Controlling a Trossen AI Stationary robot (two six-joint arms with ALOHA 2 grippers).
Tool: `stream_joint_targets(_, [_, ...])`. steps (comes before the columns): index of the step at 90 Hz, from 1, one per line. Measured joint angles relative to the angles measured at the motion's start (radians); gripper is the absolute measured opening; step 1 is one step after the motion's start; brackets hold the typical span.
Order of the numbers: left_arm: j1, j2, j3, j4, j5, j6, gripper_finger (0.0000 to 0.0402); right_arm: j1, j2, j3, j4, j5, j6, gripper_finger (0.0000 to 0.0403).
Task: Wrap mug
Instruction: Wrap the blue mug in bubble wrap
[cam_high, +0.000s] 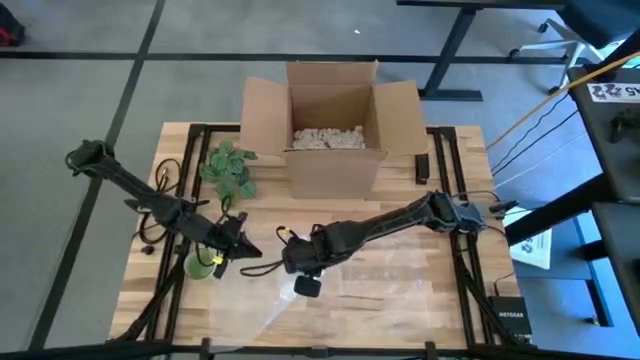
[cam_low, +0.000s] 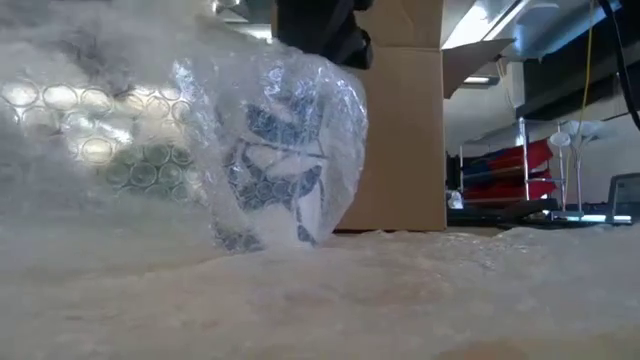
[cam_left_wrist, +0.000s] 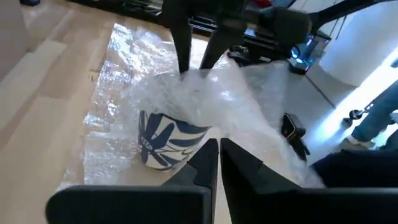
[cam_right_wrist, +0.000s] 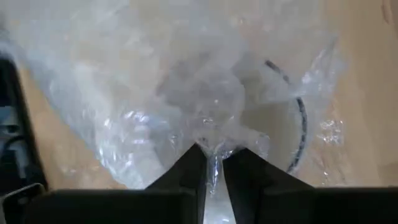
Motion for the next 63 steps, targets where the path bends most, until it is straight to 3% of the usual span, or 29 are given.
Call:
stream_joint_targets(12, [0.0,0.0,0.0,0.002,0.0,0.0,0.0,-0.001,0.0,0.0,0.002,0.017,-0.002,0.0035])
stream_joint_targets(43, [0.0,0.0,0.0,-0.01,0.0,-0.002,0.0,-0.001,0.0,0.0,0.004,-0.112,-0.006,0.0035])
stream_joint_targets(63, [0.0,0.0,0.0,-0.024,0.0,-0.003,0.0,-0.007,0.0,0.0,0.005,-0.129,0.009,0.0035])
